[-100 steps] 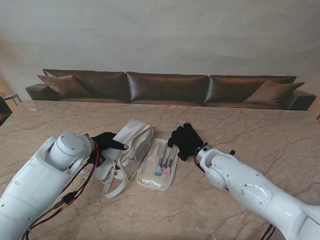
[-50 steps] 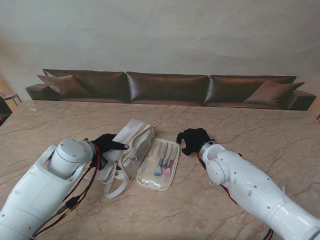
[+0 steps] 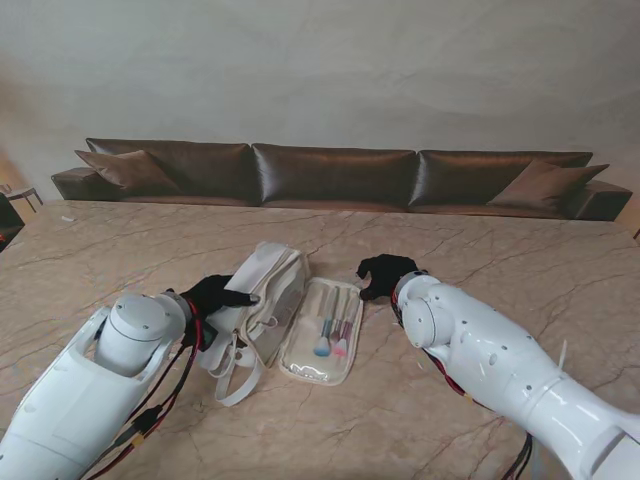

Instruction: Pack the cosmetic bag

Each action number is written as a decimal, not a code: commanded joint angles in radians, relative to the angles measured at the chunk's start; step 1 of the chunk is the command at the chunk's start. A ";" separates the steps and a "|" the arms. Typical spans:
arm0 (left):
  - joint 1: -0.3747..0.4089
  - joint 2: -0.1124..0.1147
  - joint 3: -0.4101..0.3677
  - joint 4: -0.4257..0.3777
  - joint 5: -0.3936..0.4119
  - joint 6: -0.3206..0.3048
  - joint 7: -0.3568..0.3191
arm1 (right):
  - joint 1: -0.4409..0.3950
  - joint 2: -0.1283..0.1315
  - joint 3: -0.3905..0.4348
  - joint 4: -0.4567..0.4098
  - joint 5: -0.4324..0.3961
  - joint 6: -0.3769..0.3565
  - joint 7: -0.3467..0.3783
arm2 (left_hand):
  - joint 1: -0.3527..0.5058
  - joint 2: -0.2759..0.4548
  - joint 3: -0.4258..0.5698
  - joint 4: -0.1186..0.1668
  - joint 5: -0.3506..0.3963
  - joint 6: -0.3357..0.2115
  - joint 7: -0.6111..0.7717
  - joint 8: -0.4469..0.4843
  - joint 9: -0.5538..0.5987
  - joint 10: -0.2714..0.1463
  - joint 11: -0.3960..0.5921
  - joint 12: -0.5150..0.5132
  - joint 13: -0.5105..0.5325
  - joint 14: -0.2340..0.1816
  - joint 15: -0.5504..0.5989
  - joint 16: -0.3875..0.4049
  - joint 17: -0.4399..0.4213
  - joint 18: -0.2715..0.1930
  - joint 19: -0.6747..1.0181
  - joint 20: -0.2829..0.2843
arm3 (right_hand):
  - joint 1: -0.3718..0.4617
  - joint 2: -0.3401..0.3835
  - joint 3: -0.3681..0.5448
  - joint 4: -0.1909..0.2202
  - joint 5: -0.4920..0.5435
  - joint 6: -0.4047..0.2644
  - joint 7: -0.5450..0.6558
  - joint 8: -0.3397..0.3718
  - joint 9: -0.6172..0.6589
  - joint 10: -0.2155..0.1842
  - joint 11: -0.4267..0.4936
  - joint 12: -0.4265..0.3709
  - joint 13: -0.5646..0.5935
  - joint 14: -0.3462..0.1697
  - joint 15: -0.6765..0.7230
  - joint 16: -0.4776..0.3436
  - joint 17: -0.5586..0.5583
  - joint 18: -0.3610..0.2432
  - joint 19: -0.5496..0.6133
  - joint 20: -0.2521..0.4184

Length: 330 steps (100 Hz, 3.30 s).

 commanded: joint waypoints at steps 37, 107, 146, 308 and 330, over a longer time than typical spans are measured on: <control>0.037 -0.014 -0.015 -0.033 -0.024 -0.014 0.034 | 0.047 -0.068 0.003 0.120 0.280 -0.001 0.107 | 0.095 0.121 0.066 0.035 0.068 -0.157 0.098 0.023 0.005 -0.046 0.020 0.003 0.014 0.006 0.015 0.008 -0.005 0.023 0.008 0.022 | -0.116 0.150 -0.121 0.070 0.099 -0.157 0.198 0.209 -0.033 -0.048 0.120 0.202 -0.102 0.023 0.138 0.108 -0.048 -0.020 0.058 0.035; 0.023 -0.041 0.025 -0.029 -0.047 0.016 0.109 | -0.112 -0.027 0.182 0.055 0.554 -0.092 0.314 | 0.099 0.122 0.060 0.036 0.068 -0.157 0.098 0.023 0.005 -0.043 0.020 0.005 0.017 0.006 0.018 0.008 -0.001 0.023 0.009 0.026 | -0.144 0.188 -0.276 0.079 0.237 -0.125 0.103 0.181 0.135 0.014 -0.088 -0.036 0.024 0.070 -0.060 -0.093 -0.042 0.024 0.012 -0.041; 0.018 -0.049 0.043 -0.038 -0.050 0.030 0.133 | -0.159 0.000 0.230 0.046 0.674 -0.133 0.468 | 0.099 0.121 0.060 0.035 0.068 -0.155 0.100 0.021 0.006 -0.043 0.022 0.004 0.019 0.007 0.019 0.008 0.000 0.024 0.009 0.026 | -0.152 0.209 -0.429 0.101 0.169 -0.006 -0.009 0.059 0.119 0.083 -0.176 -0.154 0.027 0.095 -0.132 -0.140 -0.039 0.034 0.002 -0.042; -0.005 0.083 0.114 -0.216 0.428 -0.122 -0.166 | -0.055 -0.124 0.090 0.211 0.944 -0.483 0.480 | -0.518 0.100 0.029 0.249 -0.179 0.116 -0.643 -0.789 -0.510 0.040 -0.118 -0.335 -0.431 -0.040 -0.561 -0.306 -0.450 -0.019 -0.627 -0.118 | -0.107 0.208 -0.234 0.095 0.136 -0.081 0.010 0.080 0.107 0.026 -0.168 -0.152 -0.011 0.070 -0.170 -0.158 -0.102 0.049 -0.057 -0.059; -0.028 0.087 0.153 -0.197 0.527 -0.093 -0.165 | -0.051 -0.136 0.081 0.220 0.952 -0.494 0.464 | -0.483 0.026 0.234 0.216 -0.025 0.060 -0.381 -0.647 -0.320 0.012 0.019 -0.222 -0.252 -0.033 -0.356 -0.177 -0.293 -0.055 -0.434 -0.106 | -0.104 0.203 -0.226 0.094 0.137 -0.085 0.014 0.076 0.109 0.024 -0.161 -0.150 -0.010 0.072 -0.167 -0.156 -0.101 0.052 -0.058 -0.053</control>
